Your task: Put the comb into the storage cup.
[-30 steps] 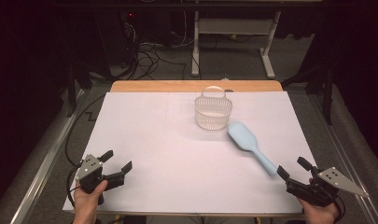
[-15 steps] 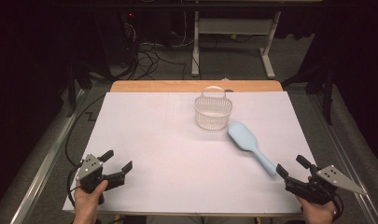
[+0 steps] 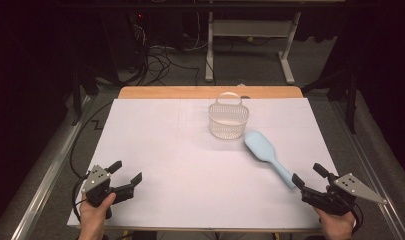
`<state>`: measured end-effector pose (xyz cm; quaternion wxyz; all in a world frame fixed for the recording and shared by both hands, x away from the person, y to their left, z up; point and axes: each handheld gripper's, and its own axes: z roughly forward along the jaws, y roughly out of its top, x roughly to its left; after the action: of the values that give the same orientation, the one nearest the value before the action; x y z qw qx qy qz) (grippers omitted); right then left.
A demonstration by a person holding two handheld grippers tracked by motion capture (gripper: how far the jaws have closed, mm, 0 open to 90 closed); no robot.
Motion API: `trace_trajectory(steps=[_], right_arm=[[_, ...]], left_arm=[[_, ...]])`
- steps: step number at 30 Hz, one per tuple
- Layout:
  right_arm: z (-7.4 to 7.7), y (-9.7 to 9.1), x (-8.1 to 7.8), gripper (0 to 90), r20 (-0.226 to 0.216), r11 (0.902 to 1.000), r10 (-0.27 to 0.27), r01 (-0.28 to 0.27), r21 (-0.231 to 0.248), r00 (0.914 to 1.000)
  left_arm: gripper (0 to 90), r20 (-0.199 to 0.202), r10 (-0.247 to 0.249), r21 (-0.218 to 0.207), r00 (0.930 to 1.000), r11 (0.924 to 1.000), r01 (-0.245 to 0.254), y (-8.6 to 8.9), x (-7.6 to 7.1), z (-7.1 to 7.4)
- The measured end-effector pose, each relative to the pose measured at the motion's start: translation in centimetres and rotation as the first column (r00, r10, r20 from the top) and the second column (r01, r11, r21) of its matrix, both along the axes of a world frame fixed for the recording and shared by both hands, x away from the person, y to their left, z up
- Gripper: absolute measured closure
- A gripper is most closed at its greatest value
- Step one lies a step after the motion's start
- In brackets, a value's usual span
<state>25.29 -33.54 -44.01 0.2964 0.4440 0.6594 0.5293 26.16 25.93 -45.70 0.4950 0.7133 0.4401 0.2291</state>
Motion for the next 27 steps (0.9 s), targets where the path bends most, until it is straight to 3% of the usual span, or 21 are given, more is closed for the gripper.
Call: trace_trajectory(steps=[27], right_arm=[[0.4,2.3,2.0,16.0,0.01,0.9983,0.057,-0.057,-0.012,0.9983]], left_arm=[[15.8,0.001,-0.003,-0.001,1.0,1.0,0.003,-0.1,0.0,0.0]])
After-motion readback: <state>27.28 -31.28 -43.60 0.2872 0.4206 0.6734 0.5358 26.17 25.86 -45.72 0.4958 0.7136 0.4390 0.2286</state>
